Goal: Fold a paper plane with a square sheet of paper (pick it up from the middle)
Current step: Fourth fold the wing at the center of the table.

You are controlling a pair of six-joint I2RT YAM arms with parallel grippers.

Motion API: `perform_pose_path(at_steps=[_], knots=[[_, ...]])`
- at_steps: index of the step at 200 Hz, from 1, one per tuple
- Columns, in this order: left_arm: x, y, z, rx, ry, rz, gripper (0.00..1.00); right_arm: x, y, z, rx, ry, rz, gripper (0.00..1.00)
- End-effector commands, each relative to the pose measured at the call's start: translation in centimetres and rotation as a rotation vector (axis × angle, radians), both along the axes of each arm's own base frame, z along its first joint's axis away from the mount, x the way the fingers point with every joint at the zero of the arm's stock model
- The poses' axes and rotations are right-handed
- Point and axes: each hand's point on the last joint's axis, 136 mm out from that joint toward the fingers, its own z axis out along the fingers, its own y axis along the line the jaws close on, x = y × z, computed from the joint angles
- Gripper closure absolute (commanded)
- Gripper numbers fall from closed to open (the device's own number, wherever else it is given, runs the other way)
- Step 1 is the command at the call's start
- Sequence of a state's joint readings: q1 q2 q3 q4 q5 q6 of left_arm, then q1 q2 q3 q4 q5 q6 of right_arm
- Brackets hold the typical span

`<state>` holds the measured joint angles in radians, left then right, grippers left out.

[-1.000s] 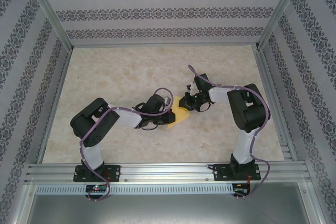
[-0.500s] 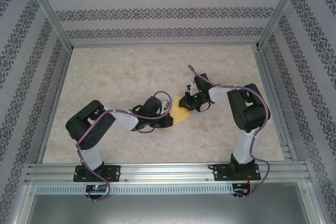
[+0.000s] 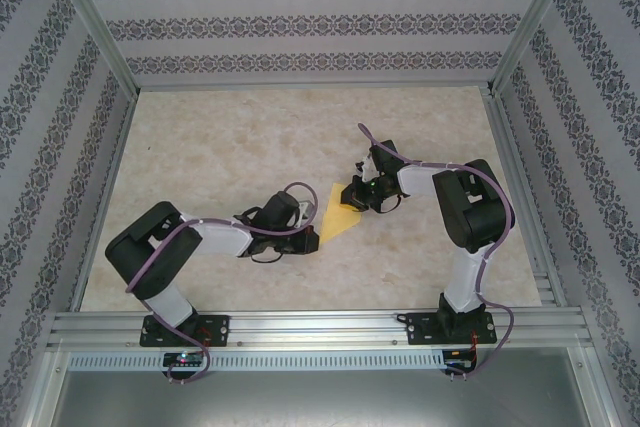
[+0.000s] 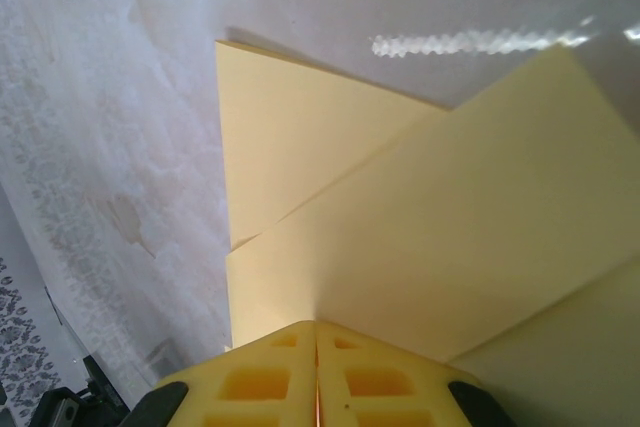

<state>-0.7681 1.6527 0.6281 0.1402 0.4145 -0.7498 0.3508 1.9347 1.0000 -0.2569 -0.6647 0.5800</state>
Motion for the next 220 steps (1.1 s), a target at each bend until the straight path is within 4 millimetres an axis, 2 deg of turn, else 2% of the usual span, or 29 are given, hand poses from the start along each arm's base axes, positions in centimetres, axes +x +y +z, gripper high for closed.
perform_pose_path(at_steps=[1, 23, 50, 91, 151, 172, 197, 220], knots=[[-0.1, -0.5, 1.9, -0.041, 0.004, 0.018, 0.97, -4.2, -5.9, -8.4, -0.338, 0.178, -0.054, 0.91], [1.6, -1.8, 5.0, -0.099, -0.08, 0.05, 0.96, -4.1, -5.8, -8.3, -0.335, 0.176, -0.057, 0.91], [2.9, -2.7, 5.9, -0.116, -0.115, 0.074, 0.96, -4.0, -5.6, -8.3, -0.328, 0.173, -0.058, 0.91], [3.6, -3.1, 2.8, -0.034, -0.066, 0.107, 0.98, -3.7, -5.1, -8.0, -0.311, 0.164, -0.054, 0.91], [2.8, -0.8, -0.8, 0.093, -0.013, 0.142, 1.0, -2.0, -3.6, -5.7, -0.228, 0.101, -0.049, 0.91], [2.4, -0.1, -1.9, 0.135, 0.009, 0.148, 1.0, -0.6, -2.2, -3.4, -0.147, 0.043, -0.037, 0.89], [1.7, 0.3, -3.0, 0.163, 0.038, 0.146, 1.0, 1.6, -0.1, 2.0, -0.048, -0.1, 0.006, 0.86], [1.5, 0.6, -3.4, 0.185, 0.048, 0.149, 1.0, 1.7, 1.4, 5.7, 0.006, -0.2, 0.047, 0.84]])
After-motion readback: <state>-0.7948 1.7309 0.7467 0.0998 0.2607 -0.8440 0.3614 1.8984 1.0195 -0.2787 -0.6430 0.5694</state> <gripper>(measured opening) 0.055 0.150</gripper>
